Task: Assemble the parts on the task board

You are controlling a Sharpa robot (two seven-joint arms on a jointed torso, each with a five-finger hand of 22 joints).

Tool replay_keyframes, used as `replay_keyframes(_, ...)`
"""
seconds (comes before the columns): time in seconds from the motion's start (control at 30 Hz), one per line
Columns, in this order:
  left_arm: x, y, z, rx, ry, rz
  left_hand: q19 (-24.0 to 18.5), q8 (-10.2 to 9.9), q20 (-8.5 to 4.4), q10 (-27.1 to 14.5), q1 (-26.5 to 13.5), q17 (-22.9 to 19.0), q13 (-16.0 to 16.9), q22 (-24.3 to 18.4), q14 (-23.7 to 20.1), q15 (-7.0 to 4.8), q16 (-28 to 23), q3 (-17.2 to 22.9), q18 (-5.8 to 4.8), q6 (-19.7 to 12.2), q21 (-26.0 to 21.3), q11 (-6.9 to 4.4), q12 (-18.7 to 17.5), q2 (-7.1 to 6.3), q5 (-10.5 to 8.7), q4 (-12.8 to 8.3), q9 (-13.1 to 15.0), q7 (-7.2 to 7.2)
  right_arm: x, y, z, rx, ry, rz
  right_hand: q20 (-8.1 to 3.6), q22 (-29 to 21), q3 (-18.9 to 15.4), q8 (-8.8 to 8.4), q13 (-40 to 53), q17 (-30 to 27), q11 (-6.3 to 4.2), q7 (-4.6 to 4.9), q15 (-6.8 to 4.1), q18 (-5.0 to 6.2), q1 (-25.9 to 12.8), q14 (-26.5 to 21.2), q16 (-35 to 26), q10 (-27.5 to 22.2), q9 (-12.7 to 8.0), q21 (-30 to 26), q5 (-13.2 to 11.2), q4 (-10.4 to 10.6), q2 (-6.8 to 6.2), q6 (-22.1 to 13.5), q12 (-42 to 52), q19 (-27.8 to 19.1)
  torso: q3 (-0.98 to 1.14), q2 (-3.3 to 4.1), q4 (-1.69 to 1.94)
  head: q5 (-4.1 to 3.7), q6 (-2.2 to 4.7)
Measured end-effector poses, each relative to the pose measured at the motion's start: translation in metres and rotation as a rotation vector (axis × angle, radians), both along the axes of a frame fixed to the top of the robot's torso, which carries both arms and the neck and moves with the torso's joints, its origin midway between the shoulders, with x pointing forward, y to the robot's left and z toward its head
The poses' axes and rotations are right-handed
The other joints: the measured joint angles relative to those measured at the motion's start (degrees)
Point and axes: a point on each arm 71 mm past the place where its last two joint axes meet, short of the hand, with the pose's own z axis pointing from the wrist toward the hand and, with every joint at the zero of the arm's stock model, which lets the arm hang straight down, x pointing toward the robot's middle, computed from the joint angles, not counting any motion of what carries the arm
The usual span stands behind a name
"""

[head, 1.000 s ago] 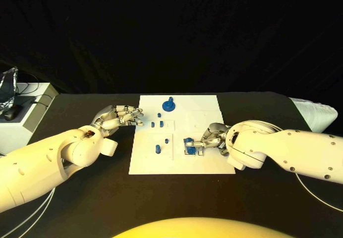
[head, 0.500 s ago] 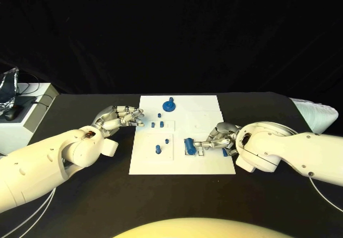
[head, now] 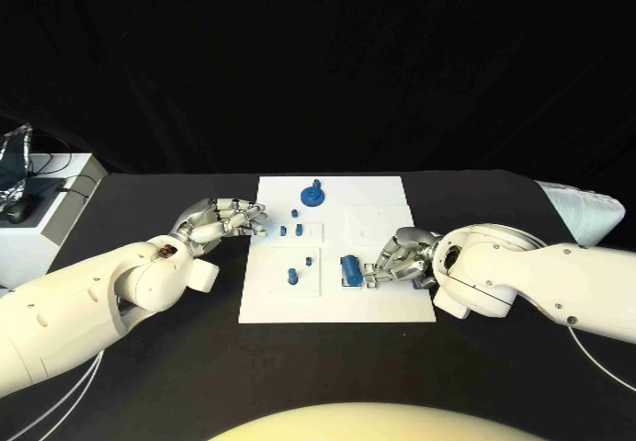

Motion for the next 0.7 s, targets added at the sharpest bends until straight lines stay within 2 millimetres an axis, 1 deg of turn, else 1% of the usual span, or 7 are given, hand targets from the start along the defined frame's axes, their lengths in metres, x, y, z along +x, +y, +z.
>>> replay_keyframes(0.07,0.0,0.0,0.0,0.0,0.001,0.0,0.0,0.0,0.0,0.0,0.0,0.0,0.0,0.0,0.0,0.0,0.0,0.0,0.0,0.0,0.0,0.0,0.0,0.0,0.0,0.0,0.0,0.0,0.001,0.0,0.0,-0.003,-0.003,-0.003,-0.12,0.0,0.25,0.2,0.01,0.0,-0.09,-0.12,-0.2,0.0,-0.22,-0.2,0.0,0.09,0.08,0.0,0.76,0.18,0.22,0.12,0.0,0.12,-0.01,0.01,0.0,-0.02,-0.02)
replay_keyframes(0.17,0.0,0.0,0.0,0.0,0.002,-0.001,0.0,0.0,0.0,0.0,0.0,0.0,0.0,-0.03,0.0,0.0,0.0,0.0,0.0,0.0,0.0,0.0,0.0,0.0,0.0,0.0,0.0,0.0,0.001,0.002,0.0,-0.006,-0.008,-0.005,-0.12,0.0,0.25,0.42,0.02,0.0,-0.09,-0.12,-0.33,0.0,-0.78,-0.09,0.0,0.09,0.2,0.0,0.85,0.18,0.78,0.13,0.0,0.12,-0.02,0.01,0.01,0.04,-0.05)
replay_keyframes(0.23,0.0,0.0,-0.001,0.0,0.002,-0.001,0.0,0.0,0.0,0.0,0.0,0.0,0.0,-0.05,0.0,0.0,0.0,0.0,0.0,0.0,0.0,0.0,0.0,0.0,0.0,0.0,0.0,0.0,0.002,0.005,0.0,-0.006,-0.012,-0.005,-0.12,0.0,0.25,0.64,0.04,0.0,-0.09,-0.12,-0.41,0.0,-0.96,0.0,0.0,0.09,0.22,0.0,0.85,0.18,0.87,0.12,0.0,0.12,-0.02,0.01,0.03,0.05,-0.09)
replay_keyframes(0.27,0.0,0.0,-0.001,0.0,0.003,-0.001,0.0,0.0,0.0,0.0,0.0,0.0,0.0,-0.05,0.0,0.0,0.0,0.0,0.0,0.0,0.0,0.0,0.0,0.0,0.0,0.0,0.0,0.0,0.002,0.006,0.0,-0.006,-0.013,-0.004,-0.12,0.0,0.25,0.64,0.03,0.0,-0.09,-0.12,-0.41,0.0,-1.24,0.0,0.0,0.09,0.25,0.0,0.85,0.18,0.59,0.13,0.0,0.12,-0.01,0.01,0.04,0.07,-0.13)
replay_keyframes(0.37,0.0,0.0,-0.001,-0.001,0.003,-0.002,0.0,0.0,0.0,0.0,0.0,0.0,0.0,-0.05,0.0,0.0,0.0,0.0,0.0,0.0,0.0,0.0,0.0,0.0,0.0,0.0,0.0,0.0,0.003,0.009,-0.001,-0.006,-0.018,-0.004,-0.12,-0.01,0.25,0.64,0.03,-0.01,-0.09,-0.12,-0.41,0.0,-1.46,0.0,0.0,0.09,0.27,0.0,0.85,0.18,0.37,0.13,0.0,0.12,0.0,0.01,0.03,0.12,-0.15)
replay_keyframes(0.5,0.0,0.0,-0.001,-0.001,0.004,-0.002,0.0,0.0,0.0,0.0,0.0,-0.01,0.0,-0.05,0.0,0.0,0.0,0.0,0.0,0.0,0.0,0.0,0.0,0.0,0.0,0.0,0.0,0.0,0.005,0.013,-0.002,-0.01,-0.026,-0.005,-0.24,-0.01,0.41,0.64,-0.02,-0.01,-0.09,-0.12,-0.41,0.0,-1.68,0.0,0.0,0.09,0.32,0.0,0.84,0.02,0.61,0.12,0.0,0.0,0.02,0.0,0.01,0.14,-0.19)
replay_keyframes(0.7,-0.001,-0.001,-0.001,-0.002,0.004,-0.003,0.0,0.0,0.0,0.0,0.0,-0.01,0.0,-0.05,0.0,0.0,0.0,0.0,0.0,0.0,0.0,0.0,0.0,0.0,0.0,0.0,0.01,0.0,0.005,0.019,-0.007,-0.017,-0.026,0.002,-0.32,-0.01,0.4,0.64,-0.02,-0.01,-0.09,-0.31,-0.4,0.0,-1.67,0.0,0.0,0.09,0.38,0.0,0.83,0.02,0.6,0.31,0.0,-0.08,0.02,-0.01,-0.02,0.14,-0.23)
